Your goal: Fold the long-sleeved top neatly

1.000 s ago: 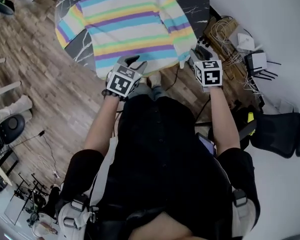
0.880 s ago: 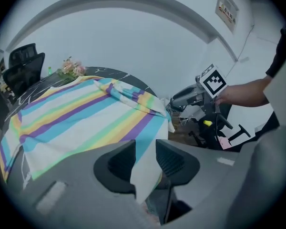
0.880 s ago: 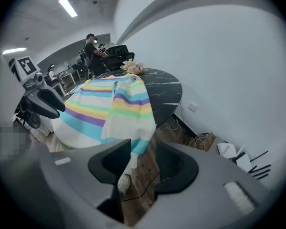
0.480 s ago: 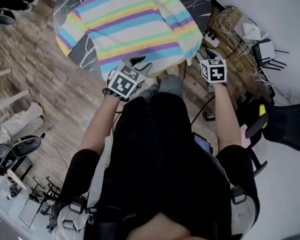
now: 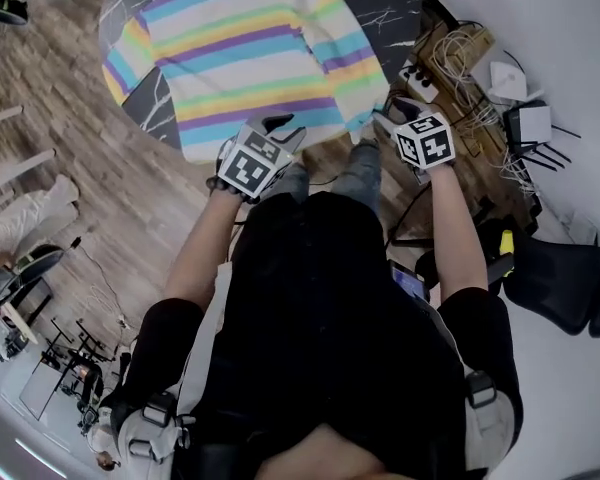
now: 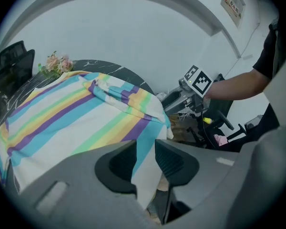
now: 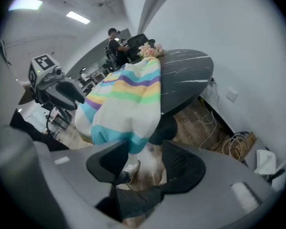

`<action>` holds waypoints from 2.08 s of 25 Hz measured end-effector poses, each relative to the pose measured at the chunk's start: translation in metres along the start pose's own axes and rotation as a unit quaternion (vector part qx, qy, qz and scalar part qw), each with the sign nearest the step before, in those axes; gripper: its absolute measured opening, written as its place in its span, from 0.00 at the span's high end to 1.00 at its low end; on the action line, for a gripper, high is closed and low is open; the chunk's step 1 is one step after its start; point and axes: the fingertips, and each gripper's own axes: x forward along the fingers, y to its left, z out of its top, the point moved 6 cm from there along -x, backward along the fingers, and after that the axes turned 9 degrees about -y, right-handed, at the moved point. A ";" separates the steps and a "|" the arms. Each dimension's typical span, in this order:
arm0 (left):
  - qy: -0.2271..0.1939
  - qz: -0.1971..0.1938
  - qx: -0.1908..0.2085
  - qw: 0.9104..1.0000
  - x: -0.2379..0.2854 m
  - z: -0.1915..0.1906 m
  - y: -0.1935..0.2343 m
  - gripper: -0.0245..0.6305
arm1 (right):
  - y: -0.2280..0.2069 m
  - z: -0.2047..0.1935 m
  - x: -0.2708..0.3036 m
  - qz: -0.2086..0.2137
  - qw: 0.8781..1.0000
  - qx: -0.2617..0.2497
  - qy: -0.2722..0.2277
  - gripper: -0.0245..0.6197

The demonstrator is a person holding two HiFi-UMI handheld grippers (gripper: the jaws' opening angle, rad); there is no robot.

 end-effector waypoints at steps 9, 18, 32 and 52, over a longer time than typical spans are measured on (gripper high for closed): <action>0.003 0.048 -0.078 0.996 0.043 0.019 -0.022 0.77 | -0.023 0.013 0.014 0.181 0.978 -0.083 0.069 0.64; -0.019 0.092 -0.133 0.987 0.056 0.039 -0.018 0.78 | -0.018 0.026 0.005 0.260 0.950 -0.143 0.098 0.93; -0.022 0.092 -0.122 0.988 0.084 0.062 -0.014 0.78 | -0.151 0.113 -0.026 0.063 0.951 -0.281 0.108 0.94; -0.039 0.095 -0.155 0.983 0.076 0.071 0.004 0.78 | -0.216 0.207 -0.024 -0.097 0.937 -0.282 0.183 0.94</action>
